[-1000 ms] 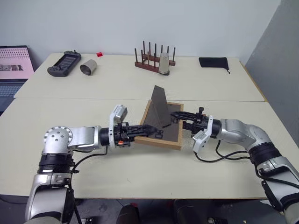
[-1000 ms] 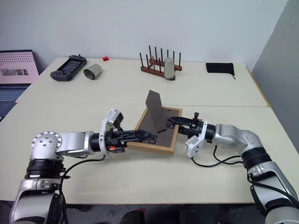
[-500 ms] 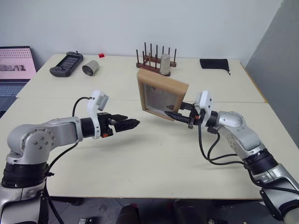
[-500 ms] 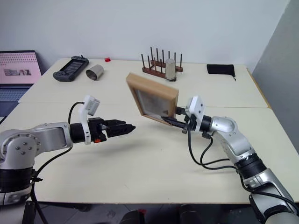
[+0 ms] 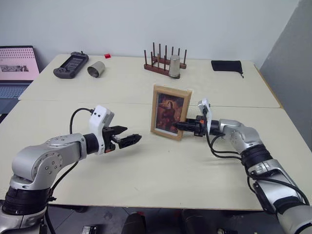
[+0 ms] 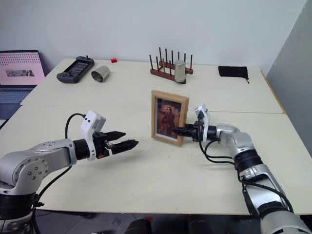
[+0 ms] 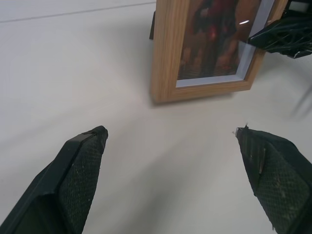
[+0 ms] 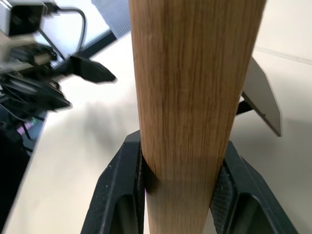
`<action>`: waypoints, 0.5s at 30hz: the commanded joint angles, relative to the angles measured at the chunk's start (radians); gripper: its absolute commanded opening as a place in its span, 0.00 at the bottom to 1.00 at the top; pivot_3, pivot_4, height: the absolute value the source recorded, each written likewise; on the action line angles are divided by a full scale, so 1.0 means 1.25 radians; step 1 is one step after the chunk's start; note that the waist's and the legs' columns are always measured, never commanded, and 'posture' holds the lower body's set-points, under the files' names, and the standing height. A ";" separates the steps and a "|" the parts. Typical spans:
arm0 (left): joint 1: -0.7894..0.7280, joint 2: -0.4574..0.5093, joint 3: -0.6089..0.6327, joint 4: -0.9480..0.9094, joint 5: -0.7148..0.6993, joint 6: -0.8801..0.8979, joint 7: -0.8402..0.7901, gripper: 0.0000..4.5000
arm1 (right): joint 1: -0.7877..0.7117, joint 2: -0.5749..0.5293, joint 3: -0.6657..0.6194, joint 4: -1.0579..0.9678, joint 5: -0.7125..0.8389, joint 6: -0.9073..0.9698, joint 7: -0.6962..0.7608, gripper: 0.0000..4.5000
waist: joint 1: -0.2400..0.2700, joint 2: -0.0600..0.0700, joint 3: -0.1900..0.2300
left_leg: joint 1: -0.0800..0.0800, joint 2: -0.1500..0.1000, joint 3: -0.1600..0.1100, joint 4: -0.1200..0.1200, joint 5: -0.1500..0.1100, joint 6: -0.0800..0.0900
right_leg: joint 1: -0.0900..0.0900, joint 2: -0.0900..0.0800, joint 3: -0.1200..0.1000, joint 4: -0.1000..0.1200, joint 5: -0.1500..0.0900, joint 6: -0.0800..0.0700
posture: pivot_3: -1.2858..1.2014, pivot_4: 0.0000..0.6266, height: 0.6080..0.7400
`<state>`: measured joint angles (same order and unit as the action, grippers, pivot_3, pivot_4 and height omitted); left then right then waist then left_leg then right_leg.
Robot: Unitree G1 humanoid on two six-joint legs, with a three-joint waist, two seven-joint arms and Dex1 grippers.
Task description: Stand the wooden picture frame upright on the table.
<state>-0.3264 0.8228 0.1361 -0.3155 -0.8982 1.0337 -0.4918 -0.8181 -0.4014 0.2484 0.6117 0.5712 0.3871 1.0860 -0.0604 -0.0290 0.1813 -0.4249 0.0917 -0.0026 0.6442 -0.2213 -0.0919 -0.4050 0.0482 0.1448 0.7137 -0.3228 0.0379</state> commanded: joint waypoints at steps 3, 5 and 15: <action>-0.004 -0.013 0.023 -0.022 0.015 -0.016 -0.017 1.00 | 0.051 0.019 -0.033 -0.039 -0.075 -0.106 0.036 0.29 | 0.001 0.000 0.000 | 0.000 0.000 0.000 0.000 0.000 0.000 | 0.000 0.000 0.000 0.000 0.000 0.000 | 0.52 0.24 1.00; -0.012 -0.016 0.022 -0.015 0.019 -0.014 -0.022 1.00 | 0.066 0.023 -0.043 -0.056 -0.081 -0.093 0.038 0.29 | 0.000 0.000 0.000 | 0.000 0.000 0.000 0.000 0.000 0.000 | 0.000 0.000 0.000 0.000 0.000 0.000 | 0.52 0.24 1.00; -0.055 -0.023 -0.019 0.040 0.089 -0.047 -0.084 1.00 | 0.121 -0.003 -0.082 -0.148 -0.108 -0.056 0.022 0.77 | 0.002 0.000 0.000 | 0.000 0.000 0.000 0.000 0.000 0.000 | 0.000 0.000 0.000 0.000 0.000 0.000 | 0.52 0.24 1.00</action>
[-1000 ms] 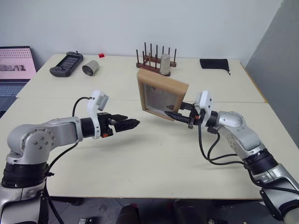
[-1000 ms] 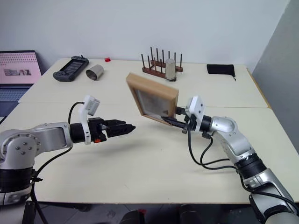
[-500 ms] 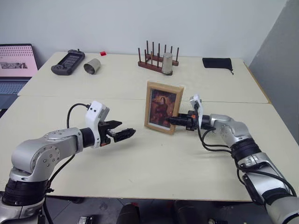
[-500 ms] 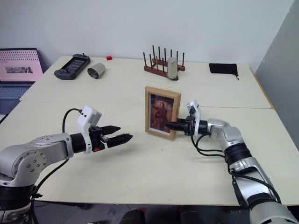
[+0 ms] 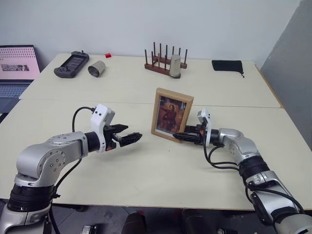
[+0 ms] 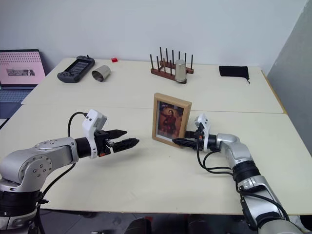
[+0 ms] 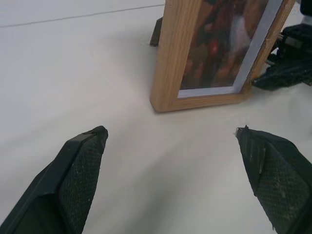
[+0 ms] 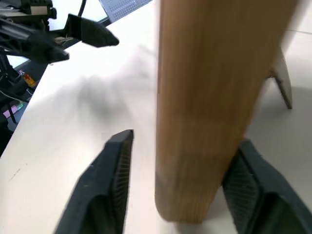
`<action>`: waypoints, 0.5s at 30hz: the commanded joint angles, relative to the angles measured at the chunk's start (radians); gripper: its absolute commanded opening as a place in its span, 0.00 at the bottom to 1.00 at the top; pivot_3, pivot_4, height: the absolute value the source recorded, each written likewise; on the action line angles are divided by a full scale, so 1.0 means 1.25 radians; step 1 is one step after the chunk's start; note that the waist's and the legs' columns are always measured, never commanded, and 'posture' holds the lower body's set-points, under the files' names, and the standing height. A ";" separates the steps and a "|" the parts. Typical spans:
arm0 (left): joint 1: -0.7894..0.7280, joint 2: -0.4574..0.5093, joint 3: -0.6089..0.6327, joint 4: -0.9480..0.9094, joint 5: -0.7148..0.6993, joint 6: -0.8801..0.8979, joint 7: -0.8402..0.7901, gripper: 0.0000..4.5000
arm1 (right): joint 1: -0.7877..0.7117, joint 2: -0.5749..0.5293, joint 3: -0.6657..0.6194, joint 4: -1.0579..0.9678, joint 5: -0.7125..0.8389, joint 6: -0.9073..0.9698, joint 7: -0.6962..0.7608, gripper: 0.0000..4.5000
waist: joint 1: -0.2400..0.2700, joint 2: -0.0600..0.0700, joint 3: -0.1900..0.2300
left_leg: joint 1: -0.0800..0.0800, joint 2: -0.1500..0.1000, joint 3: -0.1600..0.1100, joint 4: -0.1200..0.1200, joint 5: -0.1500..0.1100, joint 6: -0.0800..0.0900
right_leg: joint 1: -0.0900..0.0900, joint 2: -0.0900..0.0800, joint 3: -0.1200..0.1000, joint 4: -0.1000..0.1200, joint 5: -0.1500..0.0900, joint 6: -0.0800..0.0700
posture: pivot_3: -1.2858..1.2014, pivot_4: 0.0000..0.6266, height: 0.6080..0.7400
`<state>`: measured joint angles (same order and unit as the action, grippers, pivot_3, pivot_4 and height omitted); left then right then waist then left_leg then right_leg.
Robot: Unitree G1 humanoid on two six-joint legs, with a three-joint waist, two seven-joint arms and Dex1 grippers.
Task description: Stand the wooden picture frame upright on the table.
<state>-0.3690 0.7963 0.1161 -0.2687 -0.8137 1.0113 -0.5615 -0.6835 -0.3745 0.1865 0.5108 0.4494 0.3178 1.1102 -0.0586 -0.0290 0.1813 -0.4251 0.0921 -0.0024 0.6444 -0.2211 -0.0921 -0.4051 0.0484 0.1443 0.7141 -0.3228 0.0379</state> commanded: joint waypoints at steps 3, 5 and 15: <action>-0.039 0.004 -0.025 0.033 0.061 -0.060 -0.062 1.00 | 0.069 -0.082 -0.047 -0.146 -0.033 -0.012 -0.005 0.94 | 0.002 0.000 0.000 | 0.000 0.000 0.000 0.000 0.000 0.000 | 0.000 0.000 0.000 0.000 0.000 0.000 | 0.52 0.24 1.00; -0.051 0.008 -0.036 0.056 0.083 -0.082 -0.086 1.00 | 0.115 -0.129 -0.074 -0.226 -0.036 0.013 -0.026 1.00 | 0.006 0.000 0.000 | 0.000 0.000 0.000 0.000 0.000 0.000 | 0.000 0.000 0.000 0.000 0.000 0.000 | 0.52 0.24 1.00; -0.146 0.033 -0.053 0.185 0.138 -0.128 -0.238 1.00 | 0.288 -0.241 -0.248 -0.714 0.120 0.329 -0.230 1.00 | -0.001 0.001 0.000 | 0.000 0.001 0.000 0.000 0.000 0.000 | 0.000 0.002 0.001 0.000 0.000 0.000 | 0.52 0.24 1.00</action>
<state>-0.5286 0.8134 0.0535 -0.0324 -0.6512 0.8759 -0.8043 -0.3239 -0.6777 -0.0739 -0.2774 0.5404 0.6657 0.8785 -0.0604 -0.0284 0.1817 -0.4251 0.0929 -0.0028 0.6441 -0.2212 -0.0919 -0.4055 0.0504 0.1452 0.7144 -0.3230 0.0383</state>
